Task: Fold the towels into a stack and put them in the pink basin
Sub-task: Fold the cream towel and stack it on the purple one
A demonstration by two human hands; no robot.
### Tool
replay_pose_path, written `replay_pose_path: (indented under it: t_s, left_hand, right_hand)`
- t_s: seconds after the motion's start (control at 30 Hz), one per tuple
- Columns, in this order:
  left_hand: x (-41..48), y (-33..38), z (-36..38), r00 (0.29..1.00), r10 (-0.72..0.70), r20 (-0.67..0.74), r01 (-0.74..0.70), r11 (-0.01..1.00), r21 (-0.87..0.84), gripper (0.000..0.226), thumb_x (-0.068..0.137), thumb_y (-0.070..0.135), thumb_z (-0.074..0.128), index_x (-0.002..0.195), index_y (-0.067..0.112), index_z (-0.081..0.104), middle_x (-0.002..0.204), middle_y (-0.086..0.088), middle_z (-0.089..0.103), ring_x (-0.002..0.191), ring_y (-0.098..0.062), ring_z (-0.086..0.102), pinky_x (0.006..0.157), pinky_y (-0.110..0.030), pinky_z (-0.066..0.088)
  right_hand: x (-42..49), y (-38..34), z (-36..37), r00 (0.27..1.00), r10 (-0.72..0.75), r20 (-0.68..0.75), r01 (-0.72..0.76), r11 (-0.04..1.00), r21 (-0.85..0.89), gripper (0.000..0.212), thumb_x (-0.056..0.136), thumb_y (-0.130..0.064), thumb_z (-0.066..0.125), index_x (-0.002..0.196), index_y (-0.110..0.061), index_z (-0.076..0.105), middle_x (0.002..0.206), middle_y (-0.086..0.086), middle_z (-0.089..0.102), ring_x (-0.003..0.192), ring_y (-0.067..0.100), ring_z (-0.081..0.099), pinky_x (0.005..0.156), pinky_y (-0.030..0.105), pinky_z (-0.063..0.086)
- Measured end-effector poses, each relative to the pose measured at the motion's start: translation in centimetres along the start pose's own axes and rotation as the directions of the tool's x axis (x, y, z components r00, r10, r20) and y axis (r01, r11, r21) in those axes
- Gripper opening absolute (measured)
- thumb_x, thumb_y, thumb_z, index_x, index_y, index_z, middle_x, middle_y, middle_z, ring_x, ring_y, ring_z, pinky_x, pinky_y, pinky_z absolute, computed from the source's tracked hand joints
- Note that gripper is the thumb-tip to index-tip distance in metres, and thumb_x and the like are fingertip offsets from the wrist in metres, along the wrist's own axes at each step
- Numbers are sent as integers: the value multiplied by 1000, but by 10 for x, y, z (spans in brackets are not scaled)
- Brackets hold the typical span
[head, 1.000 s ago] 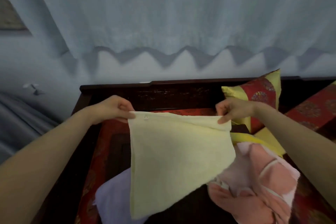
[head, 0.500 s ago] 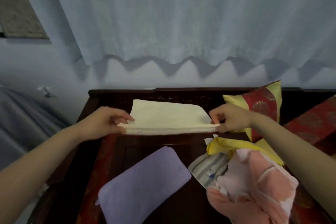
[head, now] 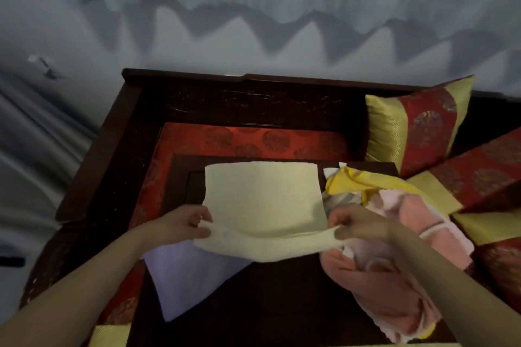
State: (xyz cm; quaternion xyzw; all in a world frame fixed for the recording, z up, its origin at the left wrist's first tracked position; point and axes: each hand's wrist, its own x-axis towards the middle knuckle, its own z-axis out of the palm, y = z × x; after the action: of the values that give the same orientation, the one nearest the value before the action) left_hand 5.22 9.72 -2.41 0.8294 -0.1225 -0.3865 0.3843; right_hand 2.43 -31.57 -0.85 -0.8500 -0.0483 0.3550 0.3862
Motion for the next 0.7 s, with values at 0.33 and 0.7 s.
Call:
replay_pose_path:
  t_s: [0.33,0.7]
  left_hand:
    - [97,9,-46,731,-389,-560,-11,815,-580,21,86,7,63,107,3,59,110,-19,62,95,-28,58,89,-46,51]
    - [131,-21,-26,695,-583,-422,353,787,-506,71,69,34,82,119,-10,55,120,-25,61,106,-36,60,84,-40,53]
  right_hand:
    - [110,-24,-51,698,331,-635,11,882,472,17,77,-12,76,72,-17,61,75,4,63,74,21,60,75,42,58]
    - [141,19,0,730,363,-579,-362,924,122,50,79,-29,72,116,-1,51,115,19,61,106,35,57,81,33,43]
